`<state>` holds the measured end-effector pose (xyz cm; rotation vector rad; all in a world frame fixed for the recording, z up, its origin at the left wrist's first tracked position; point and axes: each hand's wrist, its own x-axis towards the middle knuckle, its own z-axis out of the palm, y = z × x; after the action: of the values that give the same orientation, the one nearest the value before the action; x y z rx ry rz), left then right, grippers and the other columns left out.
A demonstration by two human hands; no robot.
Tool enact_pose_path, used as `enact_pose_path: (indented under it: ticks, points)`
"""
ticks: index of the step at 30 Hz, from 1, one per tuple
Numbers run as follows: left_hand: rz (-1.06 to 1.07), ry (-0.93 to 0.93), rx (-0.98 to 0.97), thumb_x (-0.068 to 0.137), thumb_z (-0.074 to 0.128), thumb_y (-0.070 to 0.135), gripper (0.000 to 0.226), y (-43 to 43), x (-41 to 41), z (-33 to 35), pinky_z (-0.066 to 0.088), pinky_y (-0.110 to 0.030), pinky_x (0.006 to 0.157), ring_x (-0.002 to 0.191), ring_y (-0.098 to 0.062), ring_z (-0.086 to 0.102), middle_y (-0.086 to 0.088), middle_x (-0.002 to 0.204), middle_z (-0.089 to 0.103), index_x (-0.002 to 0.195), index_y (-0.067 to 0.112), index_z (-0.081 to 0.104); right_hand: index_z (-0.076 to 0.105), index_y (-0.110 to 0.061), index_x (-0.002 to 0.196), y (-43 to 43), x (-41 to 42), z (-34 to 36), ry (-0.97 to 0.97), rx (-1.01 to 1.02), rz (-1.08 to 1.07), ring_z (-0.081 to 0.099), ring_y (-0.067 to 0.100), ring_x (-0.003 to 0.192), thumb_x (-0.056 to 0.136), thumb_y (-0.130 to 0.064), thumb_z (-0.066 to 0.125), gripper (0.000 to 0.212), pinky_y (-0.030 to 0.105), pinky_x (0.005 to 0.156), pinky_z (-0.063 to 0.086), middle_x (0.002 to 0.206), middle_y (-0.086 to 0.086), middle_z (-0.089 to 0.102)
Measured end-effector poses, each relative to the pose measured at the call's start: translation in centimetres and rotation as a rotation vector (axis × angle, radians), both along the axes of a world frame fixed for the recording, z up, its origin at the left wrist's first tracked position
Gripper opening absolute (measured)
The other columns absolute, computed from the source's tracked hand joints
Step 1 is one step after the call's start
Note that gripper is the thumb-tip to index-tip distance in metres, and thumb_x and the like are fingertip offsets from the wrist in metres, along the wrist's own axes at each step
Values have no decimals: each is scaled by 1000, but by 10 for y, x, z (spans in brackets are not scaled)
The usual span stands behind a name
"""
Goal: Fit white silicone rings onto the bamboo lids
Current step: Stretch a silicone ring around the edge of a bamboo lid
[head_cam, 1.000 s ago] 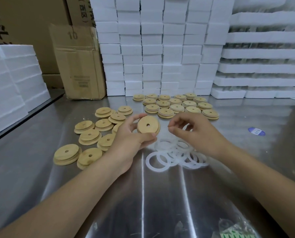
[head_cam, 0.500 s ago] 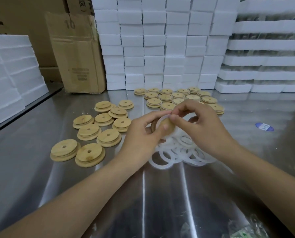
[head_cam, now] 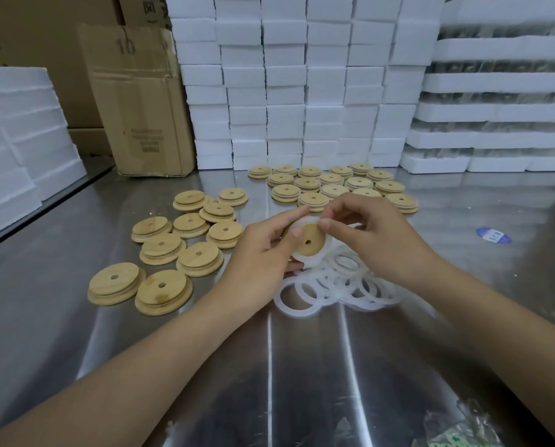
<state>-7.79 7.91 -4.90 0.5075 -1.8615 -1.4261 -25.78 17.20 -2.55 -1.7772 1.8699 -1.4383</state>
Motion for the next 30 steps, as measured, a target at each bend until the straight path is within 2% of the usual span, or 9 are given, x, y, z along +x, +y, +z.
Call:
enact_pose_path:
  ticks: [4,7,11,15,19,21,24,27,30]
  points:
    - [6,60,78,110,57,12,33,-3,-1,-1,67,-39,83,112,-11,75,4,123,79,133,31,70,77,-13,91,0,-6,0,-31,47,17,72,7,90,97,-15,75,7,13,83,50,89,-3,78]
    - [9,122,156,109,57,11,33,-4,1,-1,68,-40,80,115,-15,75,4,122,79,138,21,70,78,-10,95,0,-8,0,-63,84,19,72,9,95,98,-17,75,8,17,87,52,95,0,79]
    - [8,188,249,110,56,9,32,-2,3,1,68,-44,82,114,-18,76,1,121,80,137,19,71,78,-13,96,1,-4,1,-151,88,39,64,-2,78,99,-20,73,10,12,77,46,84,-10,74]
    - [25,232,300,109,56,8,31,-3,5,2,68,-45,82,112,-21,77,-2,118,81,135,17,71,78,-13,100,1,2,0,-206,134,46,57,24,87,101,-29,70,18,41,81,45,108,28,70]
    - [30,231,315,109,57,9,29,-7,4,1,68,-45,81,114,-21,77,-1,119,81,130,20,74,77,-10,100,1,4,-1,-180,170,35,55,33,81,101,-36,69,27,50,75,46,108,35,65]
    - [31,234,326,109,58,9,29,-7,4,2,67,-45,82,115,-22,76,0,119,81,128,22,75,78,-11,98,2,2,-2,-187,163,37,54,25,79,101,-36,70,27,40,76,44,105,30,69]
    - [70,257,348,109,58,9,28,-4,4,2,68,-46,81,114,-24,77,-1,118,81,128,20,76,80,-17,93,4,0,0,-202,145,56,67,-1,84,99,-34,72,20,17,81,47,97,-7,79]
    - [116,290,369,108,59,9,28,-2,3,3,68,-46,78,110,-25,78,-4,119,80,127,19,77,80,-16,89,1,-2,-2,-141,151,90,69,-1,110,98,-31,74,19,25,101,46,113,-14,77]
    - [121,302,403,109,59,9,28,0,4,4,68,-48,78,107,-24,79,-5,120,80,125,20,79,80,-20,84,-2,2,-8,-130,142,112,69,3,111,97,-29,77,16,28,99,46,114,-13,77]
